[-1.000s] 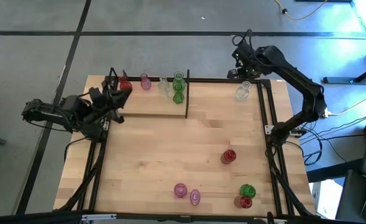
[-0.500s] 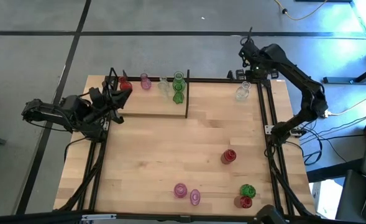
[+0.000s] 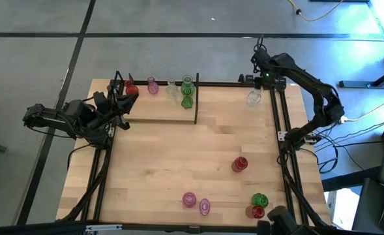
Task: Sort vases onto shelf
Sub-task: Put the transparent vase on the shelf aligned with the other transparent vases
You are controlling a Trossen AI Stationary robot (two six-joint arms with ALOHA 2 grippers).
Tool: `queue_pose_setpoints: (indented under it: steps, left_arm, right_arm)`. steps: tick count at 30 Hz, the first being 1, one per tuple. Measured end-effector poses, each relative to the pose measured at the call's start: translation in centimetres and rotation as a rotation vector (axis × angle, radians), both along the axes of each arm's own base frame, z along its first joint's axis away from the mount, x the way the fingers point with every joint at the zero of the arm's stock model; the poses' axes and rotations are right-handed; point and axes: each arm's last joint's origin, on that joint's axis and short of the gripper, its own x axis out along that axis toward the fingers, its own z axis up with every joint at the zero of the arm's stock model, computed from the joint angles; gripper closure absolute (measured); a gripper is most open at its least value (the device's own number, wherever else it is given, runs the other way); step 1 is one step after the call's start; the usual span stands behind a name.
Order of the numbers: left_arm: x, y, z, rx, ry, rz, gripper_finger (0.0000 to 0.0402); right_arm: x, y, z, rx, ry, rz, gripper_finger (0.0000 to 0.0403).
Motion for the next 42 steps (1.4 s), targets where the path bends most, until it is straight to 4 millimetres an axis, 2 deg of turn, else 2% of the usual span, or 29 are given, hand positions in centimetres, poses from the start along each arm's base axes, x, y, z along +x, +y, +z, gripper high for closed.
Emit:
queue_pose_setpoints:
  steps: [8,18,27,37,42]
  left_arm:
    - [0.0,0.0,0.0,-0.002,-0.001,-0.001,0.0401]
    - [0.0,0.0,0.0,-0.001,0.000,0.001,0.0401]
    - [0.0,0.0,0.0,-0.003,0.000,0.005,0.0401]
    - [0.0,0.0,0.0,-0.004,0.000,0.005,0.0401]
    - [0.0,0.0,0.0,-0.003,0.000,0.005,0.0401]
  right_arm:
    - [-1.3,-1.0,0.0,-0.018,-0.006,-0.066,0.0290]
    - [-1.5,-1.3,-0.1,-0.022,-0.013,-0.079,0.0290]
    - [-1.2,-1.7,-2.2,0.012,-0.023,-0.114,0.0290]
    - [-1.1,-1.6,-3.0,0.048,-0.024,-0.111,0.0292]
    - [-1.1,-1.4,-4.5,0.070,-0.045,-0.106,0.0320]
